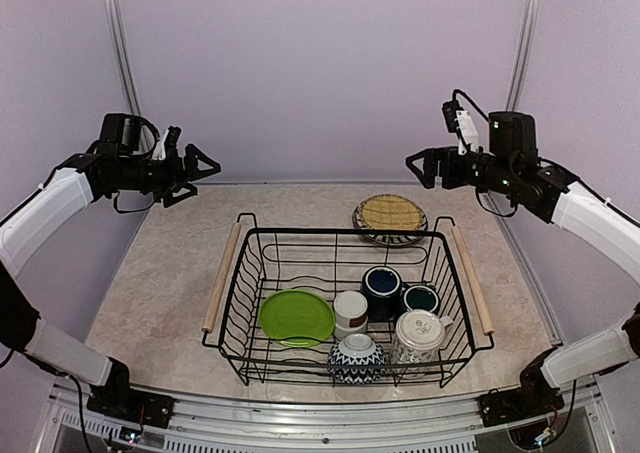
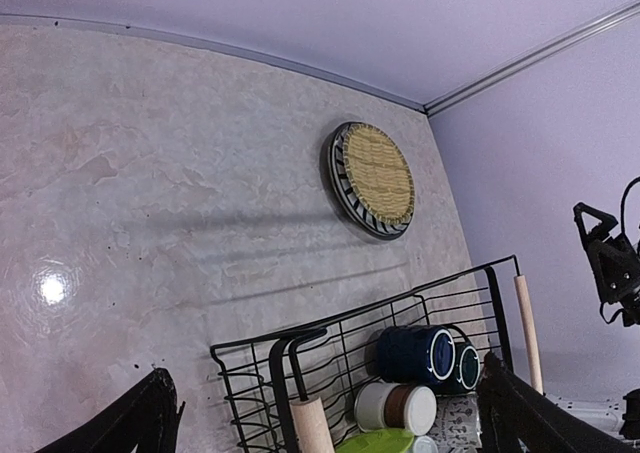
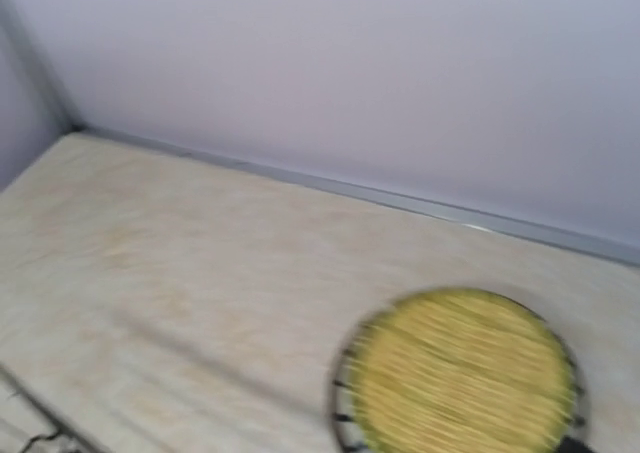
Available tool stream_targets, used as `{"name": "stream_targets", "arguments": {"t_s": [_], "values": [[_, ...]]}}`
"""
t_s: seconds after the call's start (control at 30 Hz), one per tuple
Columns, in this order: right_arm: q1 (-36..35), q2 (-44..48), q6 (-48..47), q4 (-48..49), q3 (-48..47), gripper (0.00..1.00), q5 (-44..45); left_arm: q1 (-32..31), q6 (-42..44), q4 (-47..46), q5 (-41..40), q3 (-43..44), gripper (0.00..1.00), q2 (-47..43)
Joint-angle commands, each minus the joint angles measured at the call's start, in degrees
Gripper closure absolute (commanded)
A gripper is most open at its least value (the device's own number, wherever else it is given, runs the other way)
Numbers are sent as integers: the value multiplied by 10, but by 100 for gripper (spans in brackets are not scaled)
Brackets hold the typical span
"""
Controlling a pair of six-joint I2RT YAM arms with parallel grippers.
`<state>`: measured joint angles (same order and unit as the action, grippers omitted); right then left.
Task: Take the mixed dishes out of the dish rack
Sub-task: Grab the plate from the dish rack.
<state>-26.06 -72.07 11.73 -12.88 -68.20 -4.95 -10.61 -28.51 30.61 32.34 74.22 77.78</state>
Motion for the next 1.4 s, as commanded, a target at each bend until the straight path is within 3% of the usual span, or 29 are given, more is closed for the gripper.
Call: {"name": "stream_targets", "arguments": {"t_s": [0.0, 0.13, 0.53, 0.9, 1.37], "values": [[-53, -43, -46, -19, -38, 0, -62, -4, 5, 8, -2, 12, 1, -3], [-125, -88, -108, -37, -55, 0, -101, -5, 6, 8, -3, 12, 1, -4], [-307, -312, -235, -220, -221, 1, -57, -6, 6, 9, -3, 12, 1, -3], [-327, -379, -246, -266, -253, 9, -84, -7, 6, 9, -1, 13, 1, -2], [-333, -424, -245, -289, -276, 43, -100, -8, 6, 9, 0, 13, 1, 4]]}}
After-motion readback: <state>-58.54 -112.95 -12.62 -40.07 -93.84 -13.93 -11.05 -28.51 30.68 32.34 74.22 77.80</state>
